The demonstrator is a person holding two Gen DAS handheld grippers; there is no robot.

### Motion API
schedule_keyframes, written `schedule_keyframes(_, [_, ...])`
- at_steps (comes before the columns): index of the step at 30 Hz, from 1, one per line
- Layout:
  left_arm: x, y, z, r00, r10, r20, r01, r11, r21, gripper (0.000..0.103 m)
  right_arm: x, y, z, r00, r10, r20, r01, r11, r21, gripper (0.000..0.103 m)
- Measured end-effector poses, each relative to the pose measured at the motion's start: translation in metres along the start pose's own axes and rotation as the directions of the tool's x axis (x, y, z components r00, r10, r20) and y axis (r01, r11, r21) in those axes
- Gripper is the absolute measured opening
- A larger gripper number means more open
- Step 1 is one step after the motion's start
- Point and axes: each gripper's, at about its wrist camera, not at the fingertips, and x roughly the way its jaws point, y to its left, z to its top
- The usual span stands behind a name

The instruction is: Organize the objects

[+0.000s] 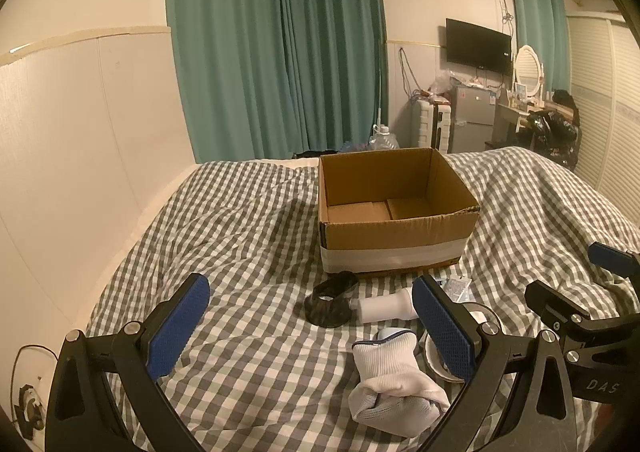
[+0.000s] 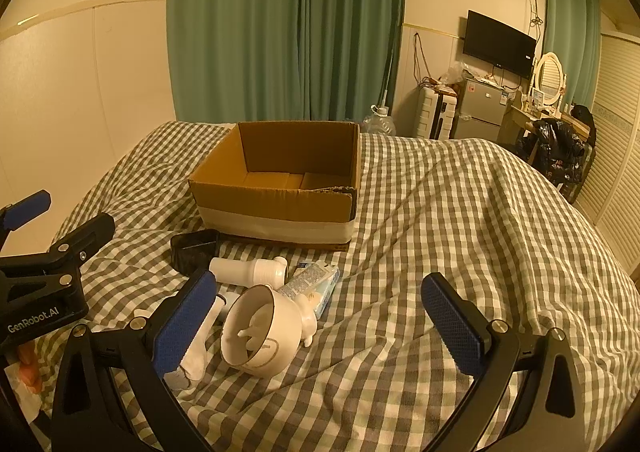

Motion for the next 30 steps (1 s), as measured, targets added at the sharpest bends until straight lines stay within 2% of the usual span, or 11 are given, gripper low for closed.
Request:
schedule_keyframes(12, [0.000, 0.000, -0.001, 1.000, -0.012, -0.018, 0.012, 1.000, -0.003, 0.103, 0.000, 0.002, -0.001, 1.000, 0.007, -0.003, -0.007, 1.000, -0.005, 0.103])
schedule_keyframes(19, [0.016, -0.003, -0.012, 0.993, -0.030, -0.114, 0.031, 0.999, 0.006, 0.103, 0.013, 0.001, -0.009, 0.998, 0.019, -0.058, -0.020, 1.000, -0.001, 0.103])
schedule_keyframes(30, [0.030, -0.010, -0.028, 0.975, -0.081, -0.207, 0.085, 0.996, 0.011, 0.103, 0.023, -0.012, -0.018, 0.995, 0.022, -0.097, -0.019, 0.999, 0.030, 0.101])
